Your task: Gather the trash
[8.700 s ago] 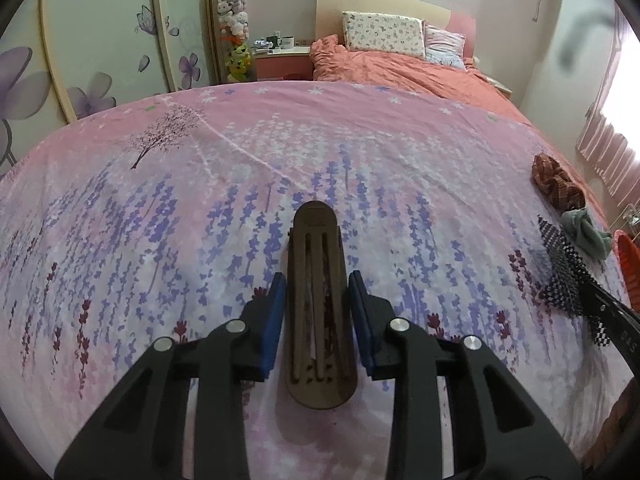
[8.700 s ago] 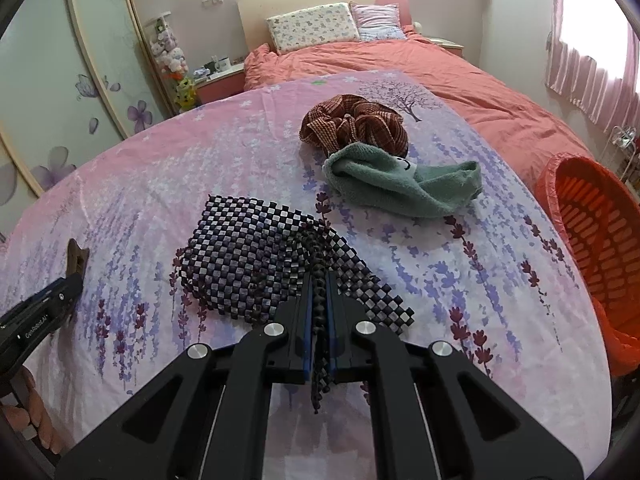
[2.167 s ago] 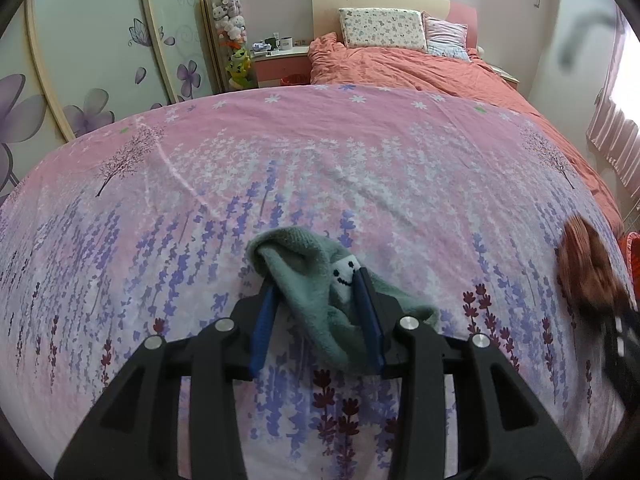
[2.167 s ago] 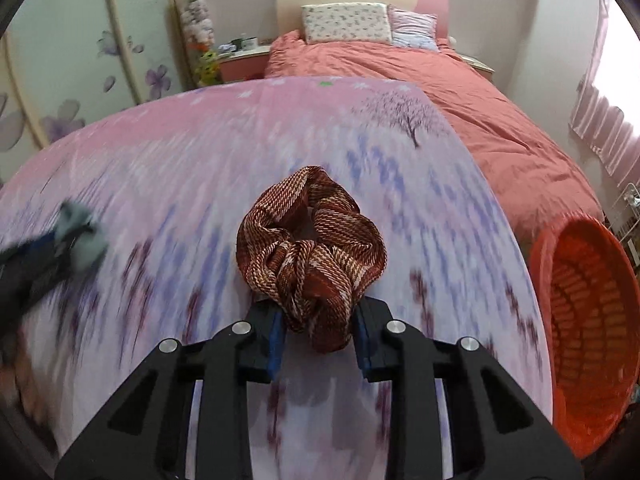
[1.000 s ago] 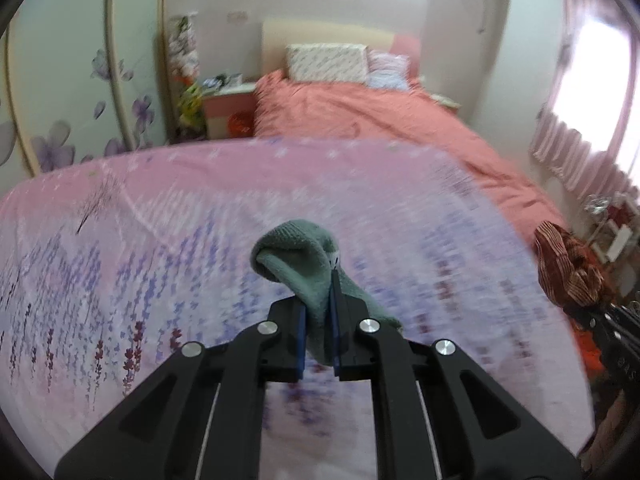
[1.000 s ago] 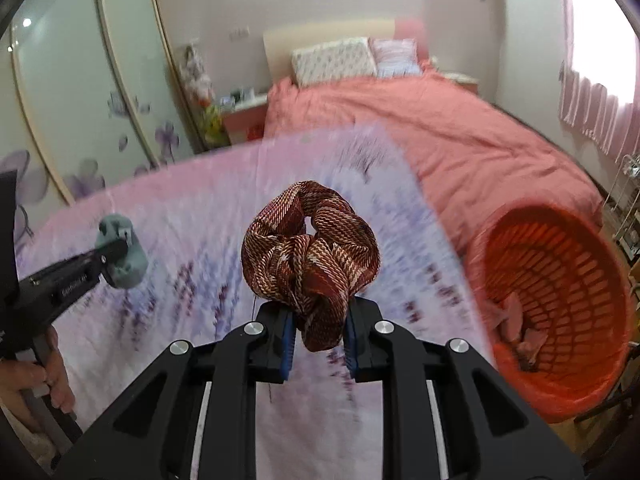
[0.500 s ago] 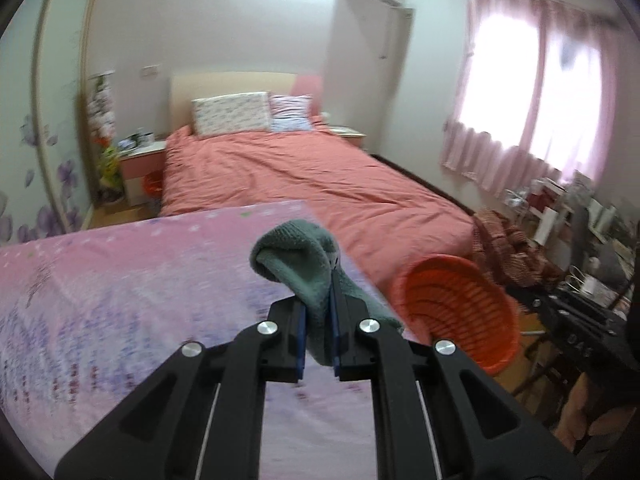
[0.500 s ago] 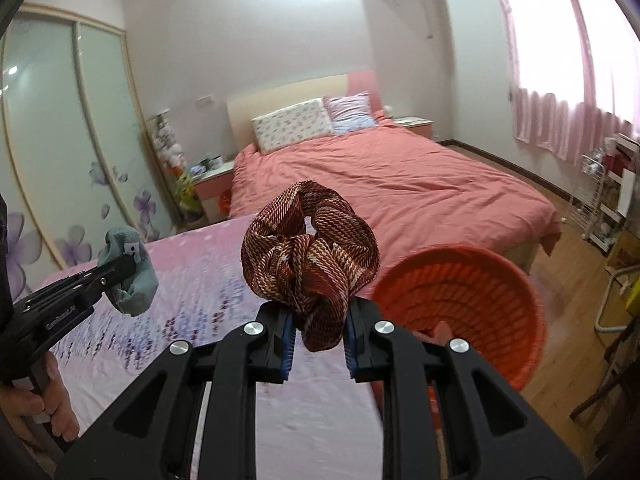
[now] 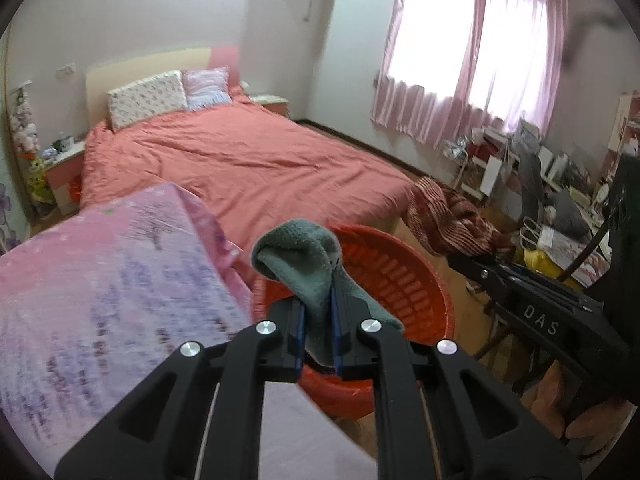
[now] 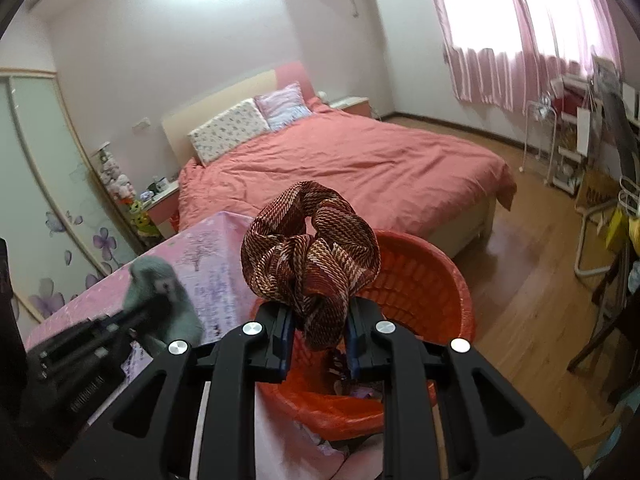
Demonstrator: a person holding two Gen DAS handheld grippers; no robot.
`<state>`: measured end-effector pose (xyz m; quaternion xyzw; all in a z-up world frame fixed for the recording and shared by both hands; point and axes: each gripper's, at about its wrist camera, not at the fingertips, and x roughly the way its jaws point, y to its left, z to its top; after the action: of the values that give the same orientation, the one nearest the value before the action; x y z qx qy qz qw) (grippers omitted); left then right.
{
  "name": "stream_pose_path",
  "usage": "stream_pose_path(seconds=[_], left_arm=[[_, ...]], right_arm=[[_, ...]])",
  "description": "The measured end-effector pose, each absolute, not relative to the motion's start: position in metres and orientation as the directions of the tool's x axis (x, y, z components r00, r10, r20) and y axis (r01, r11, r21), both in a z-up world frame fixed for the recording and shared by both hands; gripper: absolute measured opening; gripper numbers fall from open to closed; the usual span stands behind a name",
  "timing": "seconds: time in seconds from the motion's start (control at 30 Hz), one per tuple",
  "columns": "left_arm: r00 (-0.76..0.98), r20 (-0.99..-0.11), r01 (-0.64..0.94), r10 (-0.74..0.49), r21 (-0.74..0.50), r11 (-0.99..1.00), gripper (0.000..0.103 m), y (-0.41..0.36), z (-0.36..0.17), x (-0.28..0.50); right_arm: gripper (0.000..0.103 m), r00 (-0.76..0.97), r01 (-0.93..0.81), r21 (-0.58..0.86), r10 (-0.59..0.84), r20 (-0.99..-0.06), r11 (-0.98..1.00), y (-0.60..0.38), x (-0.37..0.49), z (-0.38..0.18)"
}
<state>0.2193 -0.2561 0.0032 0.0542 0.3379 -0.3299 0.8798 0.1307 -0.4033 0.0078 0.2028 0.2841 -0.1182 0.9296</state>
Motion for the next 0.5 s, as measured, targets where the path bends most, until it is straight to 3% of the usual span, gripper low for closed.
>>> stream_pose_path(seconds=[0.07, 0.13, 0.17, 0.2, 0.43, 0.5], left_arm=[[0.539, -0.653, 0.615, -0.532, -0.127, 0.778, 0.02, -0.273, -0.009, 0.229], [0.529, -0.672, 0.607, -0.518, -0.126, 0.784, 0.037, -0.285, -0.02, 0.237], [0.53, -0.678, 0.599, -0.509, -0.126, 0.791, 0.041, -0.287, -0.025, 0.242], [0.527, -0.683, 0.597, -0.506, -0.127, 0.792, 0.043, -0.286, -0.026, 0.245], [0.565, -0.691, 0.55, -0.452, -0.094, 0.83, 0.052, -0.271, -0.037, 0.248], [0.589, -0.675, 0.537, -0.443, -0.083, 0.84, 0.057, -0.258, -0.033, 0.241]], right_arm=[[0.033, 0.804, 0.335, 0.333, -0.082, -0.59, 0.881, -0.414, 0.138, -0.001], [0.042, 0.797, 0.338, 0.348, -0.069, -0.6, 0.874, -0.423, 0.143, -0.01], [0.052, 0.795, 0.337, 0.351, -0.065, -0.603, 0.874, -0.424, 0.143, -0.013], [0.058, 0.794, 0.339, 0.35, -0.065, -0.605, 0.873, -0.427, 0.142, -0.016], [0.064, 0.798, 0.369, 0.315, -0.125, -0.589, 0.874, -0.424, 0.122, -0.017], [0.079, 0.804, 0.376, 0.287, -0.157, -0.573, 0.881, -0.415, 0.111, -0.01]])
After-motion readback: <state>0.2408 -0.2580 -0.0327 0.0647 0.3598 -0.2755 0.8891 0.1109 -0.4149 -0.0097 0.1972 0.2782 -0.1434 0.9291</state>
